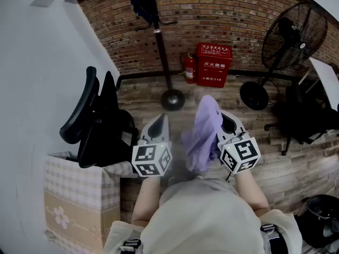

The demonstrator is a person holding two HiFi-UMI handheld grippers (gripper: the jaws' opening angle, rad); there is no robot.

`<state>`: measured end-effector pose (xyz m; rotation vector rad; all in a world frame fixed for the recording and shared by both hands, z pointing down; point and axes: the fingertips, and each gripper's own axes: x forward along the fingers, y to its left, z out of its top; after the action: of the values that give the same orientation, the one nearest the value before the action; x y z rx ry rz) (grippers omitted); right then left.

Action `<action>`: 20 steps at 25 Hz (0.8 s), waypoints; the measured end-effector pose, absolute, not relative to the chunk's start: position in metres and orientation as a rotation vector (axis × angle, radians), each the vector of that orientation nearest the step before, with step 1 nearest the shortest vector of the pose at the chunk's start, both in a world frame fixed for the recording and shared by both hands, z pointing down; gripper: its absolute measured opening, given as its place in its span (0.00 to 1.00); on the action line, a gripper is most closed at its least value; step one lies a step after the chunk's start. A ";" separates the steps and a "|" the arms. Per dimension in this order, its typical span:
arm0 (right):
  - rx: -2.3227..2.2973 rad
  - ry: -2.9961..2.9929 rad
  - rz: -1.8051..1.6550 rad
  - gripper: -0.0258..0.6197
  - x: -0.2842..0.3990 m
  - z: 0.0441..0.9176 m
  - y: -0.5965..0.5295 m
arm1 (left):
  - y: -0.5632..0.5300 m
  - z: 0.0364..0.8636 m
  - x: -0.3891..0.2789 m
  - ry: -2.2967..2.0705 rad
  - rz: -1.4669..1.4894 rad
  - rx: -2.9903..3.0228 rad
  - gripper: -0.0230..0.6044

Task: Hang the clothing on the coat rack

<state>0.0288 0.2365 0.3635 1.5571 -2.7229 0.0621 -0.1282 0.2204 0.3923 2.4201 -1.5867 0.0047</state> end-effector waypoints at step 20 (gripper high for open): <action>1.525 -2.729 0.077 0.07 0.054 0.370 0.225 | 0.218 0.395 -0.092 -1.598 0.025 2.425 0.04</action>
<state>0.0537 0.2253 0.3696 1.5249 -2.7292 0.0773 -0.0917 0.2183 0.3947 2.4253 -1.5977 0.0254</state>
